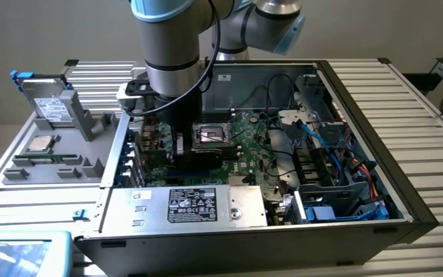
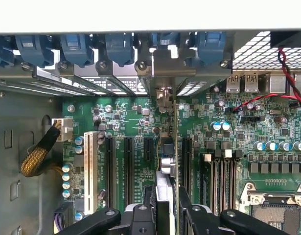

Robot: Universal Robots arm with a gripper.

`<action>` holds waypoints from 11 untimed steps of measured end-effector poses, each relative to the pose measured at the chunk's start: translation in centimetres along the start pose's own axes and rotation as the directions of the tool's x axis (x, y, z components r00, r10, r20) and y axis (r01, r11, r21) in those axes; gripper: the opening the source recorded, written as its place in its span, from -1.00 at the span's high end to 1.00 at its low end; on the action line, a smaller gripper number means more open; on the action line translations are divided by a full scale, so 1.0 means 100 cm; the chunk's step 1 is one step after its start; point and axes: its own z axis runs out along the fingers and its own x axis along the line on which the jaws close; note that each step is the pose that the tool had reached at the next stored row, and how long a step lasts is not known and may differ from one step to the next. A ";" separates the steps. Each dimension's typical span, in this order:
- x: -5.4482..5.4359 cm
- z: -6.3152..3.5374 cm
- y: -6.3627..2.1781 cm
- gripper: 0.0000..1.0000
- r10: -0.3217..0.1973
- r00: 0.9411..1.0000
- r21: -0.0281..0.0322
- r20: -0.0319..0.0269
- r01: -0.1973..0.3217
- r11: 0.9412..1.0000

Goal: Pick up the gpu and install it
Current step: 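Insert the gpu into the slot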

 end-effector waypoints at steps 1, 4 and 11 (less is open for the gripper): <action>0.000 0.0002 0.0000 0.42 0.000 1.000 0.000 0.000 0.000 1.000; 0.000 0.0008 0.0001 0.42 0.000 1.000 0.000 -0.001 0.000 1.000; 0.000 0.0011 0.0006 0.42 0.001 1.000 0.000 -0.003 -0.001 1.000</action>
